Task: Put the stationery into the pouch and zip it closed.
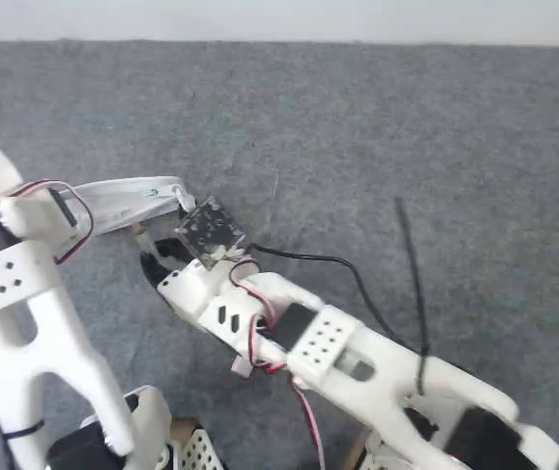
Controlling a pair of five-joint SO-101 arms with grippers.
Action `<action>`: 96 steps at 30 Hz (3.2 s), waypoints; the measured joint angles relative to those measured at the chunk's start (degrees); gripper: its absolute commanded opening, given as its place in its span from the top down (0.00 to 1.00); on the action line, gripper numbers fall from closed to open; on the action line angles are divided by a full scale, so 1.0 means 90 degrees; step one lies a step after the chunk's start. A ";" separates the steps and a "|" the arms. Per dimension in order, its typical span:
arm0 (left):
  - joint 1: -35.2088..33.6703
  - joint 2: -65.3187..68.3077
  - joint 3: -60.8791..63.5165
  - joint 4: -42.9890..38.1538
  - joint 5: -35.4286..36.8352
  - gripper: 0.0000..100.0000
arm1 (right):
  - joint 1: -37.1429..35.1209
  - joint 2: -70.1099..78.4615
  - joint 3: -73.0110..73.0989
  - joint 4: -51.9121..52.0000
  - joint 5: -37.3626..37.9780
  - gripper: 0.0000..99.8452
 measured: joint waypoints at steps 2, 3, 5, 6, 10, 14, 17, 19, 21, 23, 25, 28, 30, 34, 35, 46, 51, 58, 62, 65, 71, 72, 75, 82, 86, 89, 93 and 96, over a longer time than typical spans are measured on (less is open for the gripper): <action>0.0000 0.0000 0.0000 0.0000 0.0000 0.99 | 0.0039 -0.0547 0.0010 0.0469 0.0000 1.00; 0.0000 0.0000 0.0000 0.0000 0.0000 0.99 | 0.0059 -0.0811 0.0020 0.0703 0.0000 1.00; 0.0000 0.0000 0.0000 0.0000 -0.0010 0.99 | 0.0059 -0.1358 0.0020 0.1055 0.0000 1.00; 0.0000 0.0000 0.0000 0.0000 -0.0010 0.99 | 0.0059 -0.1621 0.0020 0.1192 0.0000 1.00; 0.0000 0.0000 0.0000 0.0000 -0.0010 0.99 | 0.0059 -0.2491 0.0020 0.1485 0.0000 1.00; 0.0000 0.0000 0.0000 0.0000 -0.0010 0.99 | 0.0059 -0.3165 0.0020 0.1377 0.0000 1.00; 0.0000 0.0000 0.0000 0.0000 -0.0010 0.99 | 0.0059 -0.3429 0.0020 0.0791 0.0000 0.99; 0.0000 0.0000 0.0000 0.0000 -0.0010 0.99 | 0.0059 -0.3477 0.0020 0.0303 0.0000 0.99; 0.0000 0.0000 0.0000 0.0000 -0.0010 0.99 | 0.0059 -0.3477 0.0020 -0.0117 0.0000 0.99; 0.0000 0.0000 0.0000 0.0000 -0.0010 0.99 | 0.0059 -0.3448 -0.0068 -0.0479 0.0000 0.99; 0.0000 0.0000 0.0000 0.0000 -0.0010 0.99 | 0.0059 -0.3243 -0.0332 -0.0869 0.0000 0.99; 0.0000 0.0000 0.0000 0.0000 -0.0010 0.99 | 0.0059 -0.2735 -0.0791 -0.1368 0.0000 0.99; 0.0000 0.0000 0.0000 0.0000 -0.0010 0.99 | 0.0059 -0.2325 -0.1035 -0.1670 0.0000 0.99; 0.0000 0.0000 0.0000 0.0000 -0.0010 0.99 | 0.0059 -0.1397 -0.1231 -0.2315 0.0000 0.99; 0.0000 0.0000 0.0000 0.0000 -0.0010 0.99 | 0.0059 -0.1172 -0.1241 -0.2491 0.0000 0.99; 0.0000 0.0000 0.0000 0.0000 -0.0010 0.99 | -0.0029 0.0020 -0.1250 -0.2813 0.0000 0.99; 0.0000 0.0000 0.0000 0.0000 -0.0010 0.99 | -0.0029 0.0752 -0.1250 -0.2872 0.0000 0.99; 0.0000 0.0000 0.0000 0.0000 -0.0010 0.99 | -0.0029 0.0889 -0.1250 -0.2882 0.0000 0.99; 0.0000 0.0000 0.0000 0.0000 -0.0010 0.99 | -0.0029 0.0889 -0.1250 -0.2882 0.0000 0.85; 0.0000 0.0000 0.0020 0.0000 -0.0010 0.99 | -0.0029 0.0889 -0.1250 -0.2882 0.0000 0.74; 0.0000 -0.0010 0.0039 0.0000 -0.0010 0.99 | -0.0029 0.0889 -0.1250 -0.2882 0.0000 0.74; 0.0000 -0.0010 0.0039 0.0000 -0.0010 0.99 | -0.0029 0.0889 -0.1250 -0.2882 0.0000 0.74; 0.0000 -0.0010 0.0039 0.0000 -0.0010 0.99 | -0.0029 0.0889 -0.1250 -0.2882 0.0000 0.74; 0.0000 -0.0010 0.0039 0.0000 -0.0010 0.99 | -0.0029 0.0742 -0.1270 -0.2266 0.0000 0.74; 0.0000 -0.0010 0.0039 0.0000 -0.0010 0.99 | 0.0039 0.0361 -0.1612 -0.1465 0.0000 0.74; 0.0000 -0.0010 0.0039 0.0000 -0.0010 0.99 | 0.0059 0.0156 -0.1856 -0.0811 0.0000 0.74; 0.0000 -0.0010 0.0039 0.0000 -0.0010 0.99 | 0.0059 0.0117 -0.2061 0.0186 0.0000 0.74; 0.0000 -0.0010 0.0039 0.0000 -0.0010 0.99 | 0.0127 -0.0010 -0.2071 0.1026 0.0000 0.74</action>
